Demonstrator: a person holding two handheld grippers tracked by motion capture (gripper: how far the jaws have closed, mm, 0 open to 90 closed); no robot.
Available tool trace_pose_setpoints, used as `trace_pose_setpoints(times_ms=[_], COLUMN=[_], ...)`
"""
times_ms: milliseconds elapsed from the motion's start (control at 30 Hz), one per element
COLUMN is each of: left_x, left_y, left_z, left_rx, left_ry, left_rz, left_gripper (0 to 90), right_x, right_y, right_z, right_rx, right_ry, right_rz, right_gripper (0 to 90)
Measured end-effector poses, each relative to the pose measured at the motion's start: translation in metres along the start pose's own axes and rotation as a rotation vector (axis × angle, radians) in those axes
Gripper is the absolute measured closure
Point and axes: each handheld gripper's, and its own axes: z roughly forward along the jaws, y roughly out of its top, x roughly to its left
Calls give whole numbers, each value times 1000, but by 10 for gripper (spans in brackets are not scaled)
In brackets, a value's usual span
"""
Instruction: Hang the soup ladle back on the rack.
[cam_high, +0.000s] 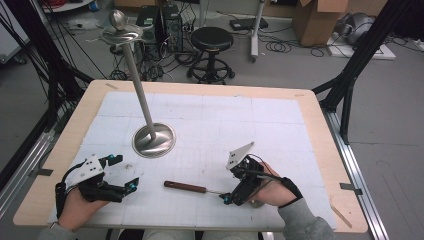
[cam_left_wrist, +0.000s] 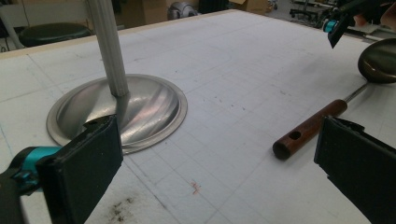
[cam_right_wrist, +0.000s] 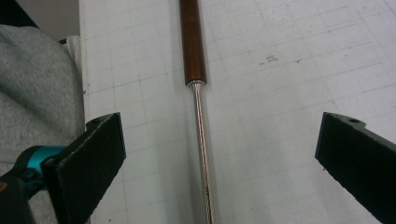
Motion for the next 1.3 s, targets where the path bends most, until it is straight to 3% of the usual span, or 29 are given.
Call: trace_pose_setpoints(times_ms=[300, 500, 767, 1167, 1300], left_x=[-2, -2, -2, -2, -2], left_y=[-1, -1, -1, -1, -1], left_z=[0, -1, -2, -1, -1], left_rx=[2, 2, 1, 7, 8], left_ry=[-10, -8, -6, -5, -5], left_rz=[-2, -5, -2, 0, 1], left_gripper=[18, 27, 27, 27, 27], right_x=[2, 3, 10, 10, 11], right_y=[-2, -3, -3, -3, -3], right_z=[4, 11, 17, 22, 24], right_rx=[64, 152, 264, 331, 356], right_ry=[38, 39, -41, -43, -44], right_rz=[-19, -52, -114, -120, -132], right_gripper=[48, 169, 362, 485, 582])
